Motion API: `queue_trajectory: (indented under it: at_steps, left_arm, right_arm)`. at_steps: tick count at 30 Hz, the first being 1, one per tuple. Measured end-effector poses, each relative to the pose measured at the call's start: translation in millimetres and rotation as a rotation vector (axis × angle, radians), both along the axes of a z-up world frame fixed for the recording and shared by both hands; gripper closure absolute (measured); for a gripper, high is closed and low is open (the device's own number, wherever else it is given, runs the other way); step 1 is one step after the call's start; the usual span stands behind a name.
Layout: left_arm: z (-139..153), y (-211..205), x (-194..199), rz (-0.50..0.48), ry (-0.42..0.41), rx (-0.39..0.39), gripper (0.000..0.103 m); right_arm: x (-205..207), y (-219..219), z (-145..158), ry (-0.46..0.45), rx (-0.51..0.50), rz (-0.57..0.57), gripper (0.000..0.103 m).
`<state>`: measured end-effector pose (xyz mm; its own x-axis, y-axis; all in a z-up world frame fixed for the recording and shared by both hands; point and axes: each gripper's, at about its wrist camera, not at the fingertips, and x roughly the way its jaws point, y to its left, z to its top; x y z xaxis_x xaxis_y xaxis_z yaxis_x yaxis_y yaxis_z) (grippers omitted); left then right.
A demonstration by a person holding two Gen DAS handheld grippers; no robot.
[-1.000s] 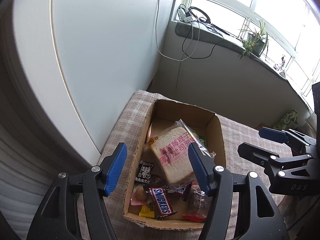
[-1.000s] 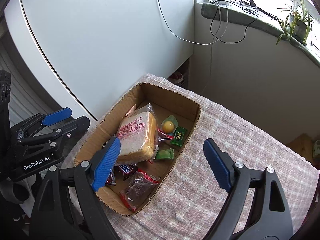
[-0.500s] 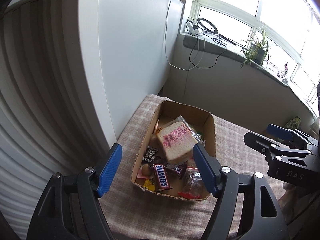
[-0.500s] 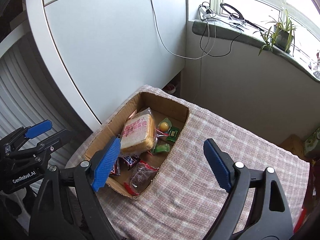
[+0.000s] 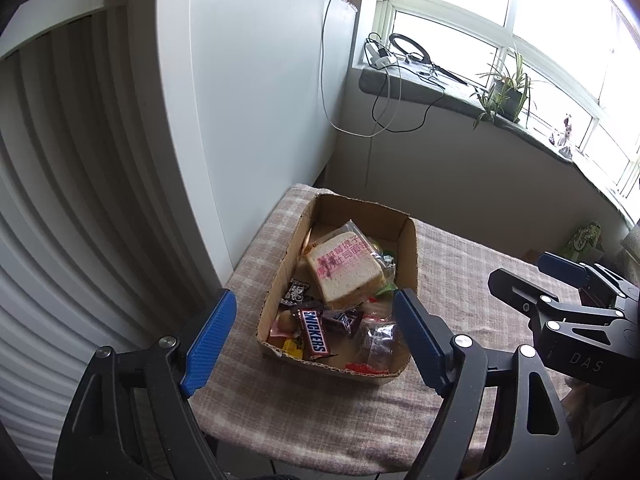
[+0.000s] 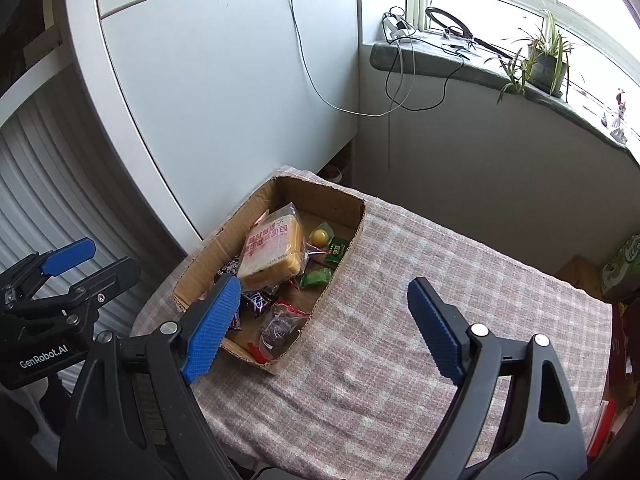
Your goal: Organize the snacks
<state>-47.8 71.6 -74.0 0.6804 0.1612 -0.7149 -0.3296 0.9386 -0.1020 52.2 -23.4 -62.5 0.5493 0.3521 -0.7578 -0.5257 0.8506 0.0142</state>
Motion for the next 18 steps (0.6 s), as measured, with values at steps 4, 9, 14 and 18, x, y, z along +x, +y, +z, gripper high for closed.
queue_trajectory:
  at_steps: [4,9,14,18]
  left_arm:
    - [1.6,-4.1,0.3,-0.013,-0.004,0.012,0.022]
    - [0.7,-6.5,0.0,-0.019,-0.001,0.01,0.022]
    - [3.1,-6.6,-0.9,-0.016,-0.006,0.019,0.022]
    - [5.2,-5.7,-2.0,-0.009,-0.01,0.024,0.022]
  right_arm:
    - [-0.7,-1.1,-0.1,0.002,0.001,-0.003,0.015]
    - [-1.4,-1.4,-0.1,0.002,0.001,-0.006,0.015]
    - [-1.3,-3.0,-0.4,0.006,0.008,-0.007,0.015]
    - [-1.8,-3.0,-0.5,0.006,0.008,-0.004,0.015]
